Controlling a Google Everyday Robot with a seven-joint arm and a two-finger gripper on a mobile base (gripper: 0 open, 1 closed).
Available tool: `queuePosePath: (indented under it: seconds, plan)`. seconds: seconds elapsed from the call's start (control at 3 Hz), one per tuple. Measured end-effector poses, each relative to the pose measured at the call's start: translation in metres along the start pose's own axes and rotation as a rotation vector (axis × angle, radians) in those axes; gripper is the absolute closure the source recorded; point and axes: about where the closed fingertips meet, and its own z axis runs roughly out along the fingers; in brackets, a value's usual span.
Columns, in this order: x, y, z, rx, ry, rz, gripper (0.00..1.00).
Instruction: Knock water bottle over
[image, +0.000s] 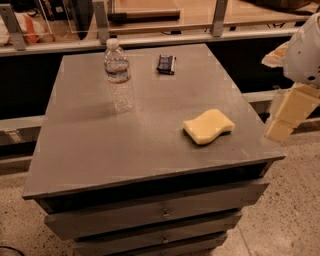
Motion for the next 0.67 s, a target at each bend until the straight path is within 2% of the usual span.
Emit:
queuePosePath:
  seconds: [0.33,0.67]
  plan:
    - [-0.019,-0.009,0.016,0.013,-0.187,0.035,0.00]
    - [-0.034,-0.022,0.035,0.037,-0.337,0.049,0.00]
